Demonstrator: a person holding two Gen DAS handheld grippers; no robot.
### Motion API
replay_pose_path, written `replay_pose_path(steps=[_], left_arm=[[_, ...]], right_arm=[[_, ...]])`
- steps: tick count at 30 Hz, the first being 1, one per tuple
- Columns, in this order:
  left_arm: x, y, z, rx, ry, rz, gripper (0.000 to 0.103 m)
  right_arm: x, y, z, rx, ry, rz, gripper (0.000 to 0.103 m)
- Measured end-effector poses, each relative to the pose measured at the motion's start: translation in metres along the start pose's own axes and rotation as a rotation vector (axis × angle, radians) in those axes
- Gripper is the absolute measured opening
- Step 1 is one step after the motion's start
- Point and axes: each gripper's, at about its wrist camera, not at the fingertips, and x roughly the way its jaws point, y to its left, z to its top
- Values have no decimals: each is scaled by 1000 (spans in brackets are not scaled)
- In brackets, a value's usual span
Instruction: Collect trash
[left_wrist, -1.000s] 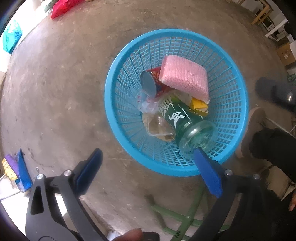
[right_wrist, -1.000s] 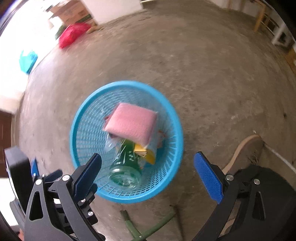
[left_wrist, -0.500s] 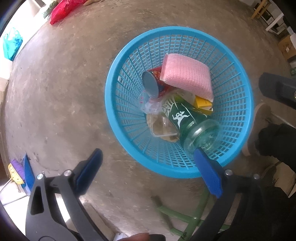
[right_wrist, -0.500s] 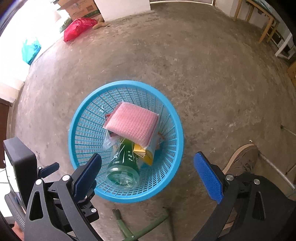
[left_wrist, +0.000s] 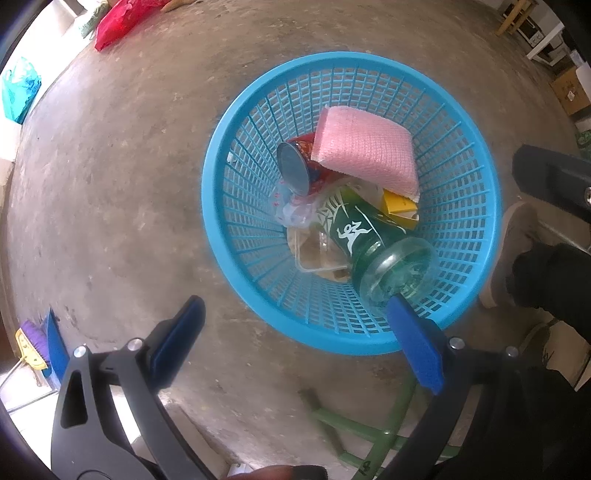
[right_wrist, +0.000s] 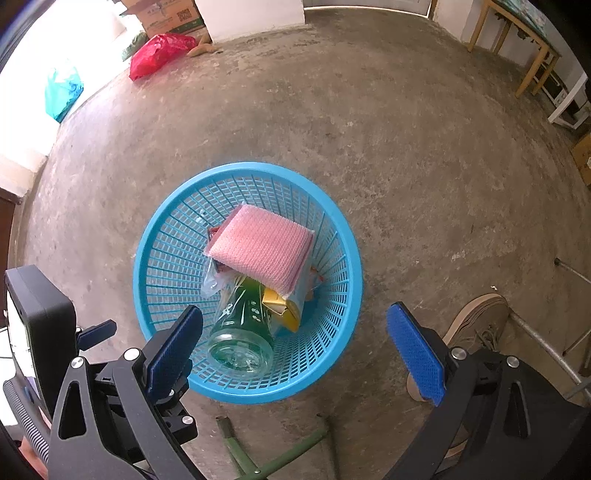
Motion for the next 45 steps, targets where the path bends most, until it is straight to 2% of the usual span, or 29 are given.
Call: replay_pose_path(steps=[45], left_arm=[[7, -1, -4, 14, 22, -6, 95]], right_arm=[[2, 2, -2, 1, 4, 2, 97]])
